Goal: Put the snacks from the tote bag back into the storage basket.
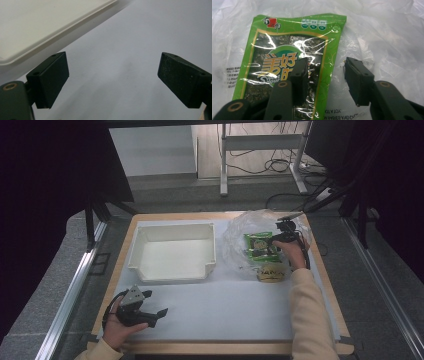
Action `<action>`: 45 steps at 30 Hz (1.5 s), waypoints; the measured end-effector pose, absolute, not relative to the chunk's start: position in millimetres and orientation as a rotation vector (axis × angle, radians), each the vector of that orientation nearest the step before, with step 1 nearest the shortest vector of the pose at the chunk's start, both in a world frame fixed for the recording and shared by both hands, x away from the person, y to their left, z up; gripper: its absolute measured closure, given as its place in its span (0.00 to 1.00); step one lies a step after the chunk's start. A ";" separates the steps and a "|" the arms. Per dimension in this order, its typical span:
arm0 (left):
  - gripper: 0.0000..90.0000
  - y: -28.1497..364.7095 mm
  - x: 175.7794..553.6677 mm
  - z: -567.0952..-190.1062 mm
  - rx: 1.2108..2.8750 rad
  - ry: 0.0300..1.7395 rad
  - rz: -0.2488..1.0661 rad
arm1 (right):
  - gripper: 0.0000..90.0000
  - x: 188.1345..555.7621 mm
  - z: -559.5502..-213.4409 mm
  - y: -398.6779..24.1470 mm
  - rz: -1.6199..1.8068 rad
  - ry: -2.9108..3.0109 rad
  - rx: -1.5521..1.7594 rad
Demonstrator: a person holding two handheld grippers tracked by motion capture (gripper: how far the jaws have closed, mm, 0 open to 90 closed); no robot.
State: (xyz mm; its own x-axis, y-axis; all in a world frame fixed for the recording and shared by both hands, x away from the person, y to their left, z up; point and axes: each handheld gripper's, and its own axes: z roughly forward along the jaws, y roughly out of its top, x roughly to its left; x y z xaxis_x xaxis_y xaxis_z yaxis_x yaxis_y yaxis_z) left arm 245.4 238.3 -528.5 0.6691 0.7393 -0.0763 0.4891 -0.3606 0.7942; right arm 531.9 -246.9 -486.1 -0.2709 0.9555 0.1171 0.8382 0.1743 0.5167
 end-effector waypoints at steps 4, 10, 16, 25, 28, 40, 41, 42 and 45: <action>0.11 238.7 245.3 -528.3 2.031 0.949 0.373 | 0.68 533.6 -486.8 -244.3 0.704 2.221 1.756; 0.11 239.0 244.8 -528.0 2.025 0.950 0.378 | 0.77 534.9 -488.0 -242.1 0.692 2.232 1.795; 0.12 238.9 244.5 -527.8 2.023 0.948 0.380 | 0.86 535.1 -489.9 -237.6 0.653 2.215 1.835; 0.12 239.5 244.3 -527.5 2.019 0.947 0.380 | 0.96 532.1 -488.0 -223.6 0.557 2.165 1.816; 0.12 239.5 244.4 -527.5 2.019 0.948 0.380 | 0.98 531.5 -487.1 -221.3 0.547 2.152 1.820; 0.12 240.3 244.8 -527.5 2.019 0.950 0.380 | 1.00 526.0 -477.5 -228.4 0.647 2.109 1.794; 0.12 240.2 244.7 -527.5 2.018 0.949 0.381 | 1.00 524.8 -475.7 -228.8 0.663 2.110 1.786; 0.12 240.1 244.7 -527.5 2.019 0.948 0.382 | 1.00 523.6 -474.2 -229.5 0.670 2.115 1.779; 0.12 240.0 244.6 -527.5 2.019 0.948 0.382 | 1.00 521.1 -470.9 -231.2 0.693 2.119 1.763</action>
State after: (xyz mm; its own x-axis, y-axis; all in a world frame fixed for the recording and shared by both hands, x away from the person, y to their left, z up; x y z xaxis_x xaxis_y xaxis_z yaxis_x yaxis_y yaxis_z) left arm 244.6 240.0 -527.5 0.6660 0.7421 -0.0756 0.4823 -0.3510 0.8026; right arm 521.1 -231.2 -470.9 -0.2030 0.9762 0.0758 0.8325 0.1314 0.5382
